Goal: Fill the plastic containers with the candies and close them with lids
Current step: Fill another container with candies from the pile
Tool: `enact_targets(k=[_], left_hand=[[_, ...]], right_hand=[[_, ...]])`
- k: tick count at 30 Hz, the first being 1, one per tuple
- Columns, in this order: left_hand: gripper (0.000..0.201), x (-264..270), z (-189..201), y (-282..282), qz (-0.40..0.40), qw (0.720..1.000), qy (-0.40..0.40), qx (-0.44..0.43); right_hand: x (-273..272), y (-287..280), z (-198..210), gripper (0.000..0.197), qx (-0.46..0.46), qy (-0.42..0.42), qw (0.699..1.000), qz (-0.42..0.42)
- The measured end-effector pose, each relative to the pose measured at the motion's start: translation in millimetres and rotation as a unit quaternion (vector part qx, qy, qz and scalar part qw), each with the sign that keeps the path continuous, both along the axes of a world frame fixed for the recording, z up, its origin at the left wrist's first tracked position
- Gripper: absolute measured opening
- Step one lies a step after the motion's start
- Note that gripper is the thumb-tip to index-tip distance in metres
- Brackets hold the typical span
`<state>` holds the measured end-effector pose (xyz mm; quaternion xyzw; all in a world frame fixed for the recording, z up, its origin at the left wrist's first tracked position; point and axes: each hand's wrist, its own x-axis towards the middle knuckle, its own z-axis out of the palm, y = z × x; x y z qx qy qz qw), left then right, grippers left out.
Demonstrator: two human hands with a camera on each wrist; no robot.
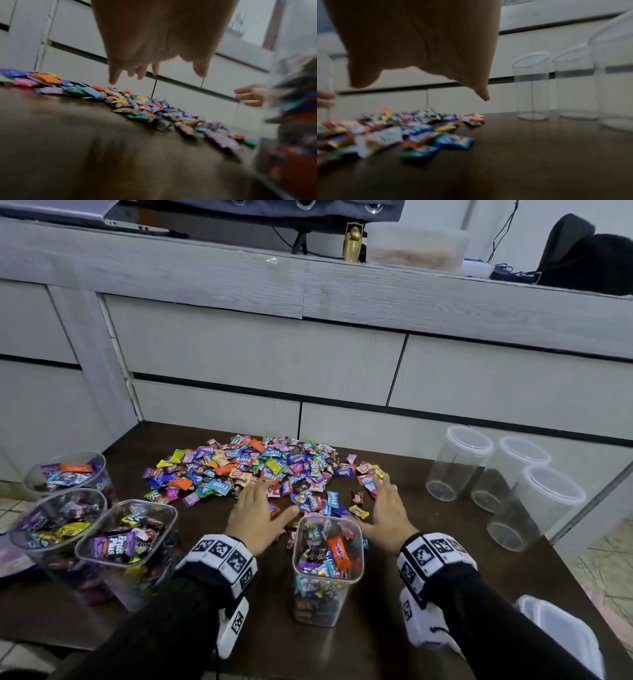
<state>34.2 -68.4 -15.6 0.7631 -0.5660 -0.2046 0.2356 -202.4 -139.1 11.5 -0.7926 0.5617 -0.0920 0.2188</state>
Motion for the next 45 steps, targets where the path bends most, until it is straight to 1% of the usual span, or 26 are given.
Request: enact_targets(k=[1,2,3,5,7,8,13,16,18,20,22,24,28,32,34,37,40,43,45], left_hand=[[0.099,1.9,-10.1,-6.9,0.007,0.996,-0.053,0.068],[0.107,3.0,-19.5,-12.7,0.014,0.989,-0.086,0.120],[0.113,5.1,-28.4,-17.8,0.018,0.982,-0.109,0.155],[0.124,12.9,-43.1,-26.3,0.011,0.967,-0.164,0.195],[0.132,24.6,-51.1,-34.3,0.001,0.950,-0.223,0.218],[0.134,31.0,-53.1,-39.0,0.001,0.945,-0.240,0.223],[0.139,50.5,-51.8,-67.7,0.009,0.944,-0.252,0.214],[0.151,58.1,-47.9,-84.5,0.015,0.940,-0.271,0.208],[0.156,63.5,-46.1,-95.5,0.024,0.943,-0.261,0.207],[0.156,68.0,-46.2,-106.6,0.038,0.947,-0.243,0.209],[0.153,70.3,-48.0,-115.4,0.039,0.949,-0.230,0.214],[0.146,70.0,-51.3,-122.3,0.020,0.951,-0.228,0.209],[0.121,62.3,-57.8,-129.8,-0.036,0.954,-0.240,0.174],[0.097,44.9,-59.3,-130.6,-0.098,0.953,-0.250,0.138],[0.088,37.5,-59.2,-128.2,-0.103,0.952,-0.264,0.117],[0.077,34.3,-58.9,-122.2,-0.094,0.951,-0.285,0.075],[0.072,33.2,-56.0,-116.9,-0.087,0.941,-0.324,0.047],[0.070,28.6,-50.5,-115.1,-0.090,0.931,-0.350,0.054],[0.066,26.9,-43.9,-115.5,-0.104,0.933,-0.335,0.075]], right_hand=[[-2.3,-8.9,-15.0,0.111,0.016,0.066,0.997,-0.020],[-4.1,-17.1,-28.9,0.117,0.028,0.109,0.993,-0.036],[-5.0,-24.6,-41.0,0.122,0.037,0.133,0.989,-0.047],[-4.9,-38.4,-58.5,0.128,0.041,0.164,0.984,-0.061],[-3.4,-50.8,-67.3,0.131,0.038,0.187,0.979,-0.069],[-2.6,-57.0,-69.7,0.133,0.039,0.192,0.978,-0.072],[1.1,-84.7,-76.5,0.140,0.051,0.165,0.981,-0.087],[10.5,-102.5,-75.1,0.141,0.046,0.165,0.982,-0.083],[19.7,-114.1,-71.7,0.142,0.043,0.161,0.984,-0.070],[30.7,-124.3,-67.6,0.143,0.039,0.150,0.987,-0.050],[45.2,-130.8,-63.2,0.140,0.031,0.138,0.990,-0.017],[62.6,-133.4,-59.1,0.135,0.030,0.122,0.992,0.027],[92.3,-127.5,-52.1,0.124,0.020,0.108,0.990,0.091],[105.1,-117.1,-49.9,0.116,0.016,0.108,0.982,0.151],[107.9,-114.8,-49.4,0.108,0.001,0.127,0.979,0.157],[106.0,-113.5,-47.2,0.090,-0.033,0.150,0.976,0.153],[98.6,-111.6,-42.7,0.074,-0.016,0.132,0.980,0.146],[88.4,-110.3,-35.7,0.063,0.017,0.122,0.981,0.152],[79.3,-109.5,-31.5,0.048,0.012,0.103,0.983,0.153]])
